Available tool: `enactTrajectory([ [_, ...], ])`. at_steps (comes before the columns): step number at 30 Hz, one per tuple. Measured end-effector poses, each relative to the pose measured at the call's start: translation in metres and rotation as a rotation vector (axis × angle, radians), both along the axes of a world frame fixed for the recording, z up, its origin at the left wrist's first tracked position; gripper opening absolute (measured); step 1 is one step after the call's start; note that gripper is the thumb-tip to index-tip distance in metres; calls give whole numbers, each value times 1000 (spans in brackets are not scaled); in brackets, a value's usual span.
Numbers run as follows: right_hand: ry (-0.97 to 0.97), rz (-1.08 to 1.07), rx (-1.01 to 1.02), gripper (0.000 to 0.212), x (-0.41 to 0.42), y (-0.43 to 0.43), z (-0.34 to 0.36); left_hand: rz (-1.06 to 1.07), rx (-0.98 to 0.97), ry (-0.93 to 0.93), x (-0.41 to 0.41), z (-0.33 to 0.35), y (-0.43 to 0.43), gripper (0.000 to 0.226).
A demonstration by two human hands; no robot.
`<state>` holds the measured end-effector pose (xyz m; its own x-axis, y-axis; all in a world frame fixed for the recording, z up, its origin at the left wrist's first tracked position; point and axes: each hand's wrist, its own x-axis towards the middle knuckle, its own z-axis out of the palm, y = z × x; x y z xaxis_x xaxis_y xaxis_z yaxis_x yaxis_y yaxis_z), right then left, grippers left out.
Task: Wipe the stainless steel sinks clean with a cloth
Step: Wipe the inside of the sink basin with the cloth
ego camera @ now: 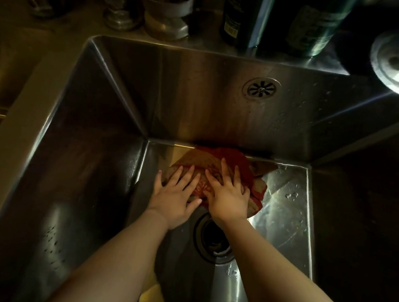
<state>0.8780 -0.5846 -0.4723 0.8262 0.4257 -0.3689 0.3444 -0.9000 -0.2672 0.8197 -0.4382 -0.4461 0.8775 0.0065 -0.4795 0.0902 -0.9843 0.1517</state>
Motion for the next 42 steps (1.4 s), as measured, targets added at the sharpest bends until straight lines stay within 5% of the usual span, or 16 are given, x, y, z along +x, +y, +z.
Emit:
enactTrajectory([
  [10, -37, -179, -93, 56, -9, -26, 15, -91, -62, -60, -14, 2, -22, 62],
  [16, -16, 27, -87, 58, -12, -7, 9, -4, -29, -64, -20, 0, -16, 63],
  [42, -7, -13, -133, 52, 15, -37, 2, -76, -54, -10, 11, -10, -37, 61],
])
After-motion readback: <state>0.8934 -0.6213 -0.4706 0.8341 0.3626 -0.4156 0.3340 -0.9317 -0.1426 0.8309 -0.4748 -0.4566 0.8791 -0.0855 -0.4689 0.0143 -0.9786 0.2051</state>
